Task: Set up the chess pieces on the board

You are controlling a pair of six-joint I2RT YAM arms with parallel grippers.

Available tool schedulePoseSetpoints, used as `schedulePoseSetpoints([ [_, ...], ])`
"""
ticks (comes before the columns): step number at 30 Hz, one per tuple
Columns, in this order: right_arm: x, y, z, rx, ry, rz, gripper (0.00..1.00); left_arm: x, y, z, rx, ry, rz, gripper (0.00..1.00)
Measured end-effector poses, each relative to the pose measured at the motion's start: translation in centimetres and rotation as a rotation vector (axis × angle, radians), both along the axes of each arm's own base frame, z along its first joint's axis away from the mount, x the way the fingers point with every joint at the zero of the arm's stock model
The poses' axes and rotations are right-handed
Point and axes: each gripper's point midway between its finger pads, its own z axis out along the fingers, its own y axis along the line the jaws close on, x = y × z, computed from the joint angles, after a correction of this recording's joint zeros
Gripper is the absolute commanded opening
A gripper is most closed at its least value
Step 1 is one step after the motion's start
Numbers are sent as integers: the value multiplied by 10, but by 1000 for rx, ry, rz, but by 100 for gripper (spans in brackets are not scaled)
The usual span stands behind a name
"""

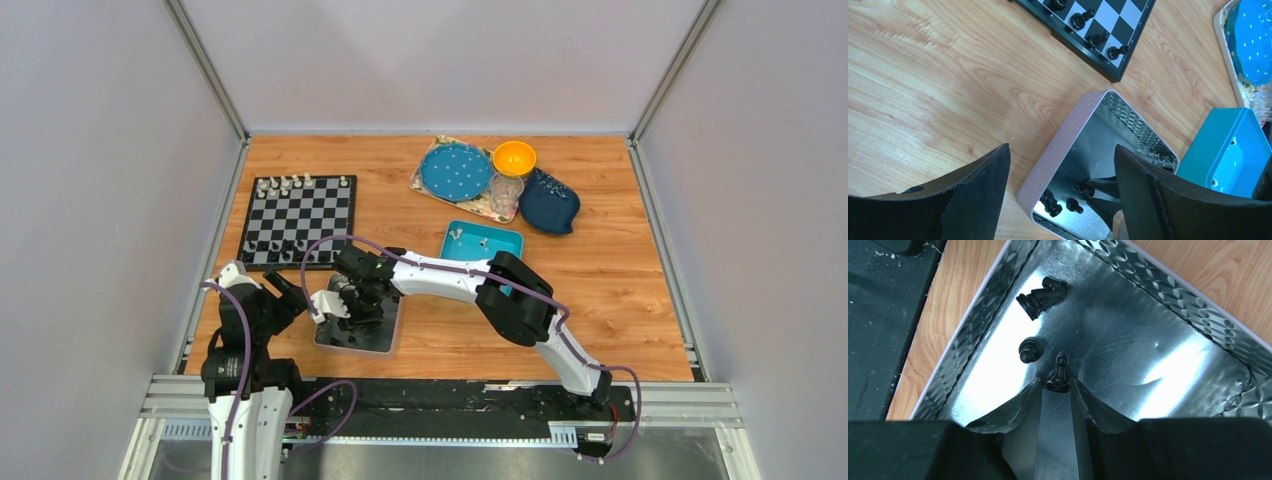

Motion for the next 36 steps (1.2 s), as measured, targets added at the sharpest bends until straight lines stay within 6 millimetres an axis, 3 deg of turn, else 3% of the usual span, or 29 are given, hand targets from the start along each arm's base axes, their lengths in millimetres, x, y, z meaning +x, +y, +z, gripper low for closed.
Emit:
schedulePoseSetpoints([
  [8, 4, -4, 0, -15, -15, -30, 33, 3, -4, 0, -22, -13, -10, 83],
  [23, 3, -4, 0, -15, 10, -71, 40, 7, -7, 2, -54, -37, 0, 83],
  [36, 3, -1, 1, -9, 25, -104, 31, 7, -3, 1, -92, -48, 64, 82],
])
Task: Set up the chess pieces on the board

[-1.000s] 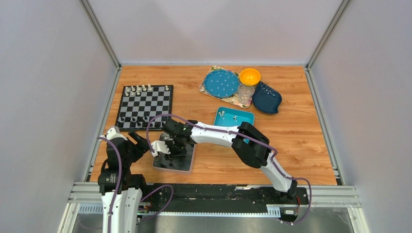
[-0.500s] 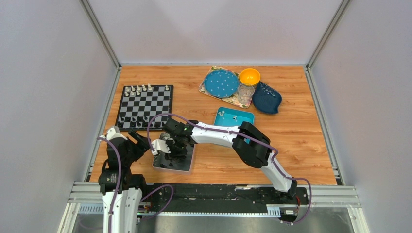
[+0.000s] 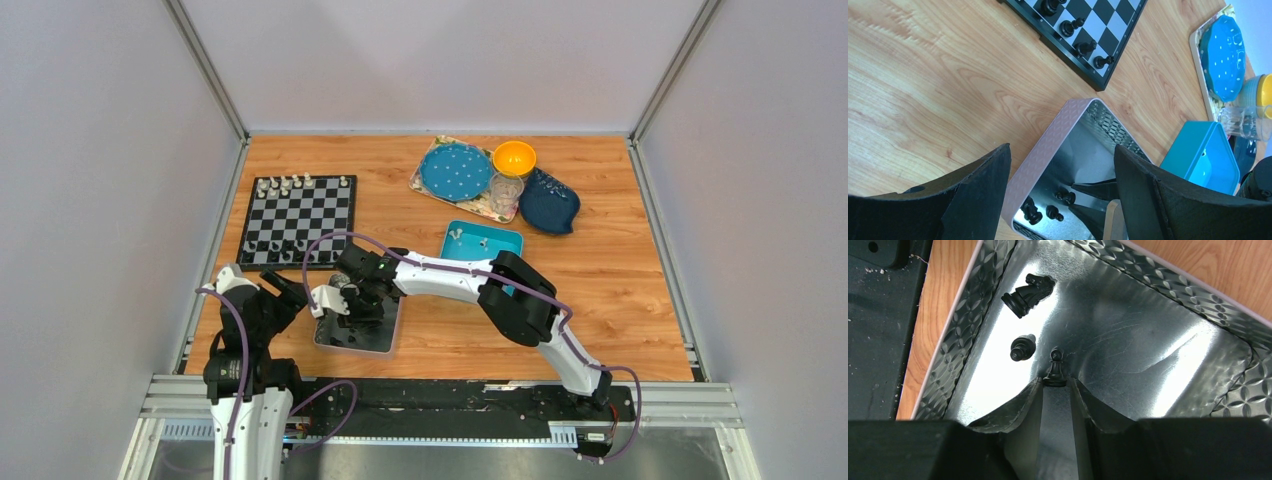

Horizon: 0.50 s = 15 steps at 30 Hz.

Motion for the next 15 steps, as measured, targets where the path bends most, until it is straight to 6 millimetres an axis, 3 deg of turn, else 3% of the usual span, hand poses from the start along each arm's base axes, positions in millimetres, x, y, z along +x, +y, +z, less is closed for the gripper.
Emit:
schedulePoseSetpoints([
  [8, 0, 1, 0, 11, 13, -8, 12, 0, 0, -1, -30, -4, 28, 78],
  [15, 5, -7, 3, 20, 77, -64, 8, 2, -11, -12, -90, 9, -6, 75],
])
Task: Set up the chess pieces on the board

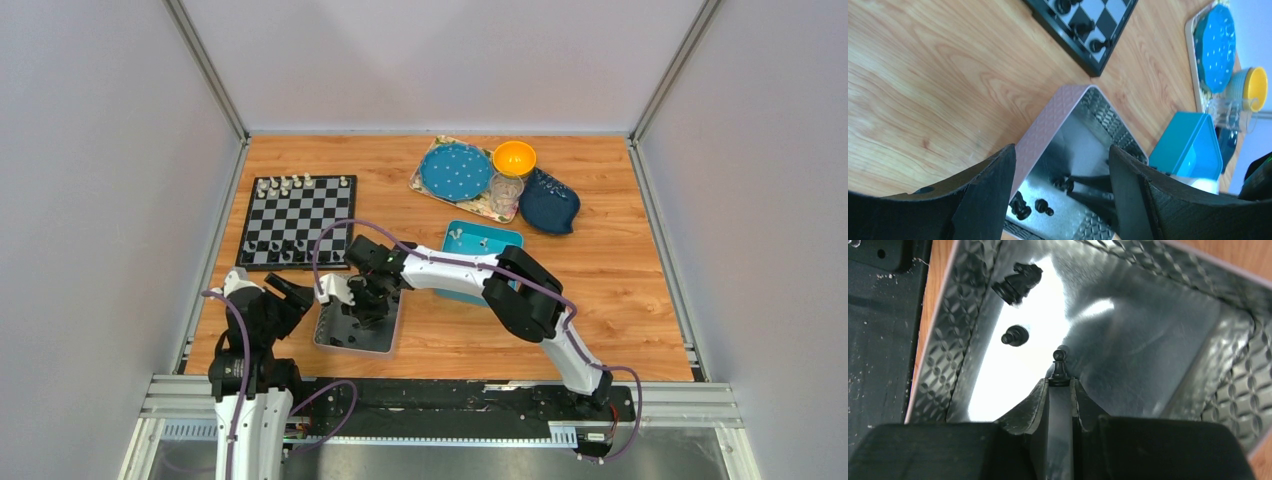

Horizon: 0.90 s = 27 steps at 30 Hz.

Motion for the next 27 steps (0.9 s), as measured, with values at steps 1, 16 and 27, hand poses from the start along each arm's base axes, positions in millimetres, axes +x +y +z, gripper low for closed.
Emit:
schedulePoseSetpoints([
  [1, 3, -3, 1, 2, 14, -18, 7, 0, -3, -4, -14, 8, -11, 74],
  [16, 38, -4, 94, 228, 305, -254, 7, 28, -62, -1, -324, -157, -234, 67],
  [27, 44, 0, 115, 269, 459, -333, 7, 33, -83, 10, -473, -245, -318, 62],
])
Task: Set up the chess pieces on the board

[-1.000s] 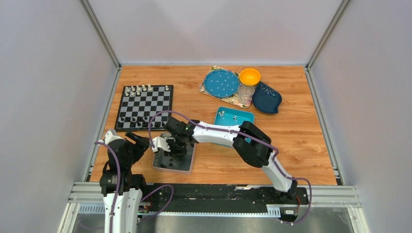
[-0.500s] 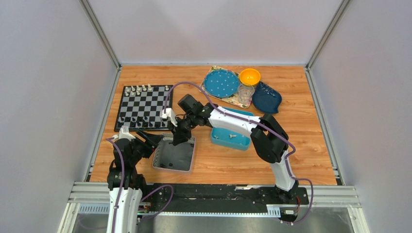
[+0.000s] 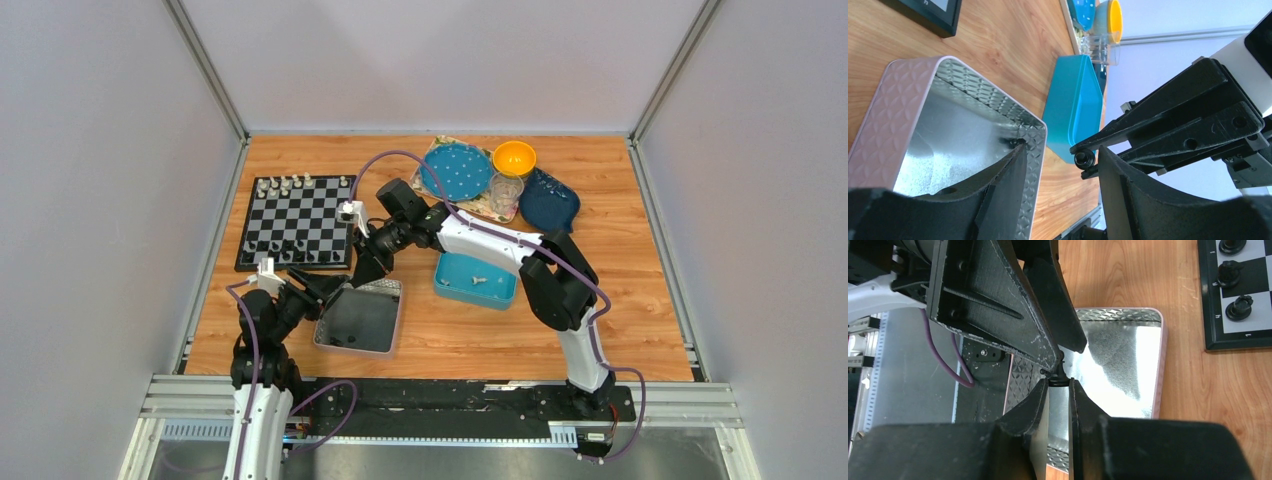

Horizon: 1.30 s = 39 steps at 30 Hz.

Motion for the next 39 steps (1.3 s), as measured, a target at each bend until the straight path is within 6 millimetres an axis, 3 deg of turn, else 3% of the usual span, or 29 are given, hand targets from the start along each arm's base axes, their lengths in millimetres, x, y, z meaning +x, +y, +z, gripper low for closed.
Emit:
schedulePoseSetpoints([
  [18, -2, 3, 4, 14, 37, -10, 7, 3, -5, 13, -93, -60, -4, 45],
  [22, -2, 3, 4, 12, 39, -11, 7, 3, -5, 14, -99, -60, -3, 33],
  [29, -2, 3, 1, 8, 43, -11, 7, 3, -6, 17, -104, -68, -10, 30],
  [36, -4, 3, -2, 7, 56, -1, 8, 3, -6, 14, -105, -59, -13, 12],
  [38, -4, 3, -2, 7, 57, -1, 10, 3, -6, 14, -104, -61, -15, 7],
  [39, -4, 3, -2, 7, 58, 0, 17, 2, -7, 14, -104, -61, -16, 3],
])
